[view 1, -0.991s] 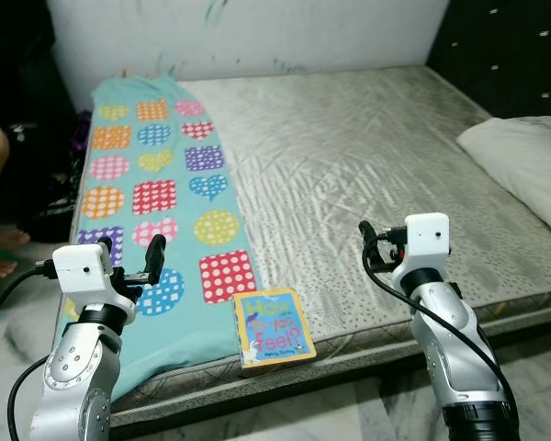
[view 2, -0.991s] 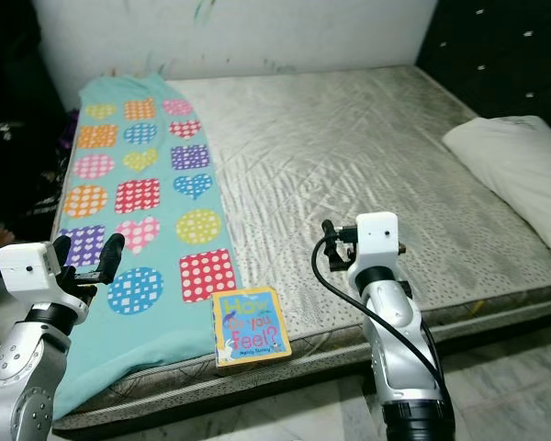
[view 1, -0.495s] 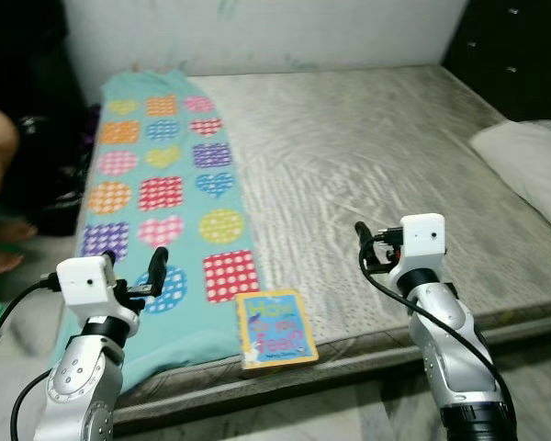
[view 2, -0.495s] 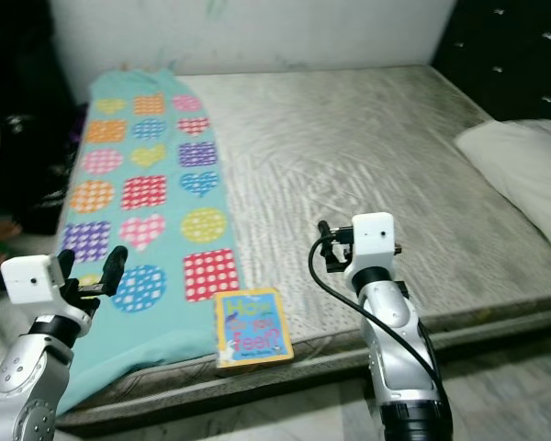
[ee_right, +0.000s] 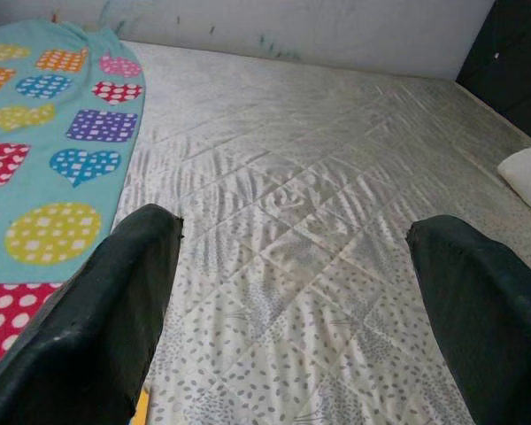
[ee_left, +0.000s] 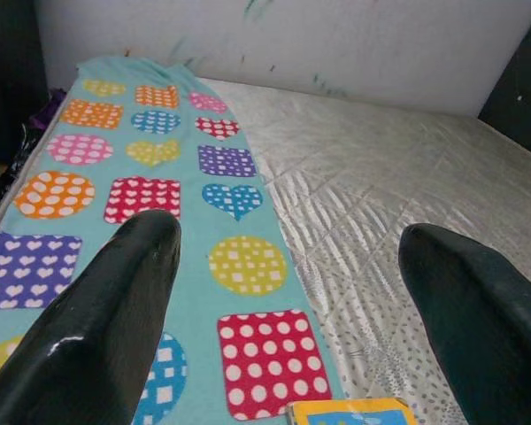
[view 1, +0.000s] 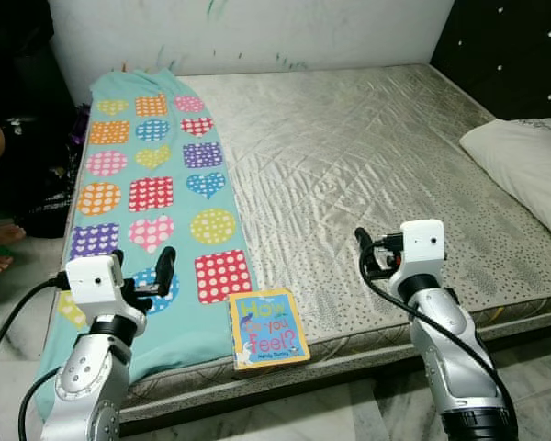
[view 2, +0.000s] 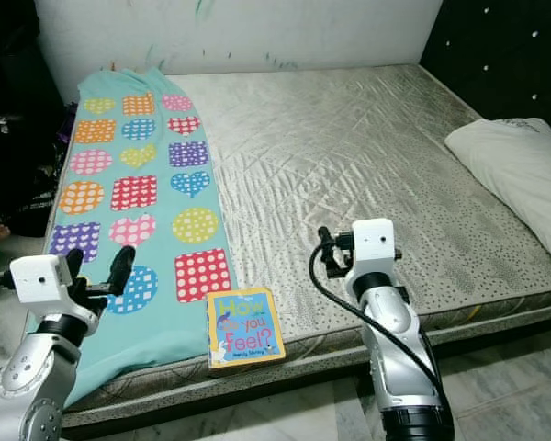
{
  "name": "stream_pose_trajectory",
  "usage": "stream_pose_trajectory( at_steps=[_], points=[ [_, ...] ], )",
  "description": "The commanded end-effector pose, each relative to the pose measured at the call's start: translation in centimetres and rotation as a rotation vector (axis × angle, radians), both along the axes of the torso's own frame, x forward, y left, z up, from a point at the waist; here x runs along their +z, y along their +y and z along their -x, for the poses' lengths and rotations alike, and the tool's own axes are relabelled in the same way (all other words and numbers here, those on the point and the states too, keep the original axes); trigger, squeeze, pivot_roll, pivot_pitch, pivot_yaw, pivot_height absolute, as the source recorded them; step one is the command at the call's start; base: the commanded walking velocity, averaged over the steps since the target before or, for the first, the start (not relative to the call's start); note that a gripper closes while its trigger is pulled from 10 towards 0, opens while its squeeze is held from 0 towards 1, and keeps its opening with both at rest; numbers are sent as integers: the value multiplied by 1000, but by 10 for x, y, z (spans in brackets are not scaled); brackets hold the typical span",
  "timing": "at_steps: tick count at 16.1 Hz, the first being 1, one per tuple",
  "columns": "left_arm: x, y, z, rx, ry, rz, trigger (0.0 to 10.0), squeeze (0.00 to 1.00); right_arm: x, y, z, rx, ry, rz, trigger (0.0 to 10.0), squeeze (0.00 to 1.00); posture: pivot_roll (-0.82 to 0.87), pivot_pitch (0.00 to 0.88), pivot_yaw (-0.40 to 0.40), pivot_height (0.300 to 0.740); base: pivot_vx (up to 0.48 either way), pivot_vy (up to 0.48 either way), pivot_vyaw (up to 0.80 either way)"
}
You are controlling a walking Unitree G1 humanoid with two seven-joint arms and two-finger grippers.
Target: Clean up the room
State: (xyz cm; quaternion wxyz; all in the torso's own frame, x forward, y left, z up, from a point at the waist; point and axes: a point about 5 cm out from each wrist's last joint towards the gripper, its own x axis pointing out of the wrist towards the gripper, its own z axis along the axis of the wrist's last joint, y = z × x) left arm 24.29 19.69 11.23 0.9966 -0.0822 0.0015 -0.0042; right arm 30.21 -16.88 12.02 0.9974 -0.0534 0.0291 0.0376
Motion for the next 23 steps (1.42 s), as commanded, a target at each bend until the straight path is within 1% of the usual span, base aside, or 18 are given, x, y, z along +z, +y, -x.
stream_pose_trajectory(
  at_steps=[1,4,13,23],
  points=[
    [1,1,-1,5,4,-5,10000,0,4,0,1,1,-18,7,10000,0,14,77,-23,740,0,0,0],
    [1,1,-2,3,4,-5,10000,0,4,-1,1,1,-17,9,10000,0,11,79,-25,740,0,-80,0],
    [2,-1,-4,5,-2,-9,10000,0,4,-1,0,4,-15,14,10000,0,8,78,-28,740,0,-314,0],
    [6,-1,-6,14,-21,-13,10000,0,3,0,0,5,-13,15,10000,0,11,75,-25,740,0,0,0]
  ],
)
